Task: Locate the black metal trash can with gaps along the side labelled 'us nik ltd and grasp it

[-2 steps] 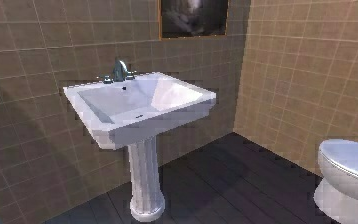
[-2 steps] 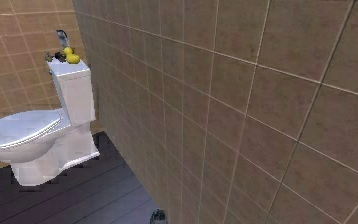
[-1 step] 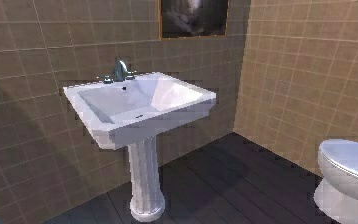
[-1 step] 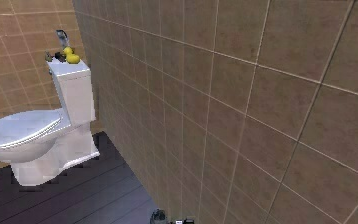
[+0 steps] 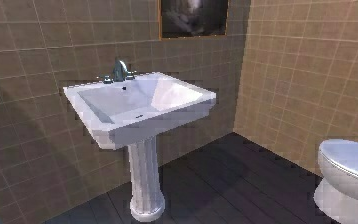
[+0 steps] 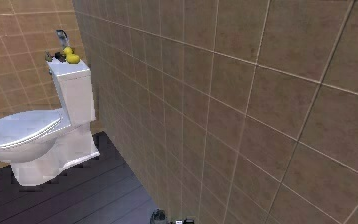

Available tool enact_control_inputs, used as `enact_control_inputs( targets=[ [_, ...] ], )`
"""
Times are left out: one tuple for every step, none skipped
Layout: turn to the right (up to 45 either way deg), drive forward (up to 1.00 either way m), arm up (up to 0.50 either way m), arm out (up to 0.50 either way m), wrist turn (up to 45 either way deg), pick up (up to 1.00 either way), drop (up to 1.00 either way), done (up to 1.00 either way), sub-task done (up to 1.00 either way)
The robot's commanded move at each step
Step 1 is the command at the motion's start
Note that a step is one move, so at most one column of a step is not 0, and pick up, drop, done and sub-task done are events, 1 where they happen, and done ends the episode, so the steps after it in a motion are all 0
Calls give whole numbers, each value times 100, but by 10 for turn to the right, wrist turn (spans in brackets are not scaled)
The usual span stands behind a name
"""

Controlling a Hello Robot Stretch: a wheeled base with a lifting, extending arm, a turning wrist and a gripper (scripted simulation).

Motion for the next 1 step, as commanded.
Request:
enact_control_inputs(
  targets=[
    [0, 0, 0, 0, 450, 0, 0, 0, 0]
  ],
)
